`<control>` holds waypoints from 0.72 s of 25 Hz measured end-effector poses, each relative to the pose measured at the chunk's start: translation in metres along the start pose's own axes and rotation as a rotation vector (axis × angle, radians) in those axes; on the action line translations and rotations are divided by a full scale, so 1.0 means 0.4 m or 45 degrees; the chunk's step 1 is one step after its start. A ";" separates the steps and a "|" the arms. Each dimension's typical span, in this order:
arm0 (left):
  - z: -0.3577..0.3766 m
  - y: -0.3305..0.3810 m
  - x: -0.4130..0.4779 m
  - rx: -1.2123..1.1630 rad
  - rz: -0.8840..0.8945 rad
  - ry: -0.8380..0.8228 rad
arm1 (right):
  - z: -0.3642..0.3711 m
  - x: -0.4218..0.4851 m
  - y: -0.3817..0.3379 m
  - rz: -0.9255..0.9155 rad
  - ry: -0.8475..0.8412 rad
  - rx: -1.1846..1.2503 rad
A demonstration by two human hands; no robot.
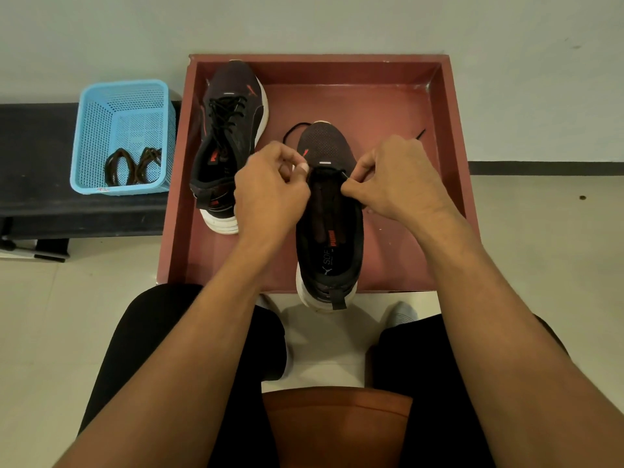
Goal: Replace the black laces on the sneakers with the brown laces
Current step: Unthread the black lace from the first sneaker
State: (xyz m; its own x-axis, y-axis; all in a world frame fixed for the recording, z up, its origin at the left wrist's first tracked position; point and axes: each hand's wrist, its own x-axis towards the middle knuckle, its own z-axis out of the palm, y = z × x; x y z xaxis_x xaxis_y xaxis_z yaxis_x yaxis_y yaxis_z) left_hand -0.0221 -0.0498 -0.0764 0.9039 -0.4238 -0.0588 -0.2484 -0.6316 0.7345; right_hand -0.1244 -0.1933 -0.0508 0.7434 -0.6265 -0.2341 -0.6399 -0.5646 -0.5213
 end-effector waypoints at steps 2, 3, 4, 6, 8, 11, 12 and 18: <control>-0.010 -0.012 0.016 -0.119 -0.090 0.027 | -0.004 0.002 0.005 0.007 -0.007 0.023; -0.012 -0.014 0.016 -0.096 -0.077 0.032 | -0.004 0.003 0.007 0.008 -0.009 0.027; -0.013 -0.012 0.010 -0.045 -0.032 0.039 | -0.004 0.003 0.007 0.014 -0.011 0.034; -0.009 -0.003 -0.004 0.051 0.144 0.050 | -0.001 0.003 0.006 0.025 -0.005 0.044; -0.002 0.013 -0.018 0.132 0.340 -0.014 | 0.001 0.002 0.006 0.023 -0.002 0.044; 0.011 0.027 -0.037 0.380 0.453 -0.130 | 0.000 0.004 0.008 0.004 -0.009 0.041; 0.015 0.028 -0.042 0.446 0.458 -0.120 | 0.001 0.005 0.009 0.002 -0.011 0.041; 0.018 0.023 -0.038 0.495 0.403 0.010 | 0.001 0.003 0.012 -0.005 -0.010 0.053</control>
State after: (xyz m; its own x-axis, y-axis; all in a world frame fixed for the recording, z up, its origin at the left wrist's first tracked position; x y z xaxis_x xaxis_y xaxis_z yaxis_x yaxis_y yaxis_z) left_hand -0.0405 -0.0537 -0.0736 0.7654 -0.6298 0.1322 -0.6209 -0.6688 0.4088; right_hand -0.1265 -0.1964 -0.0541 0.7473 -0.6202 -0.2385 -0.6287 -0.5437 -0.5560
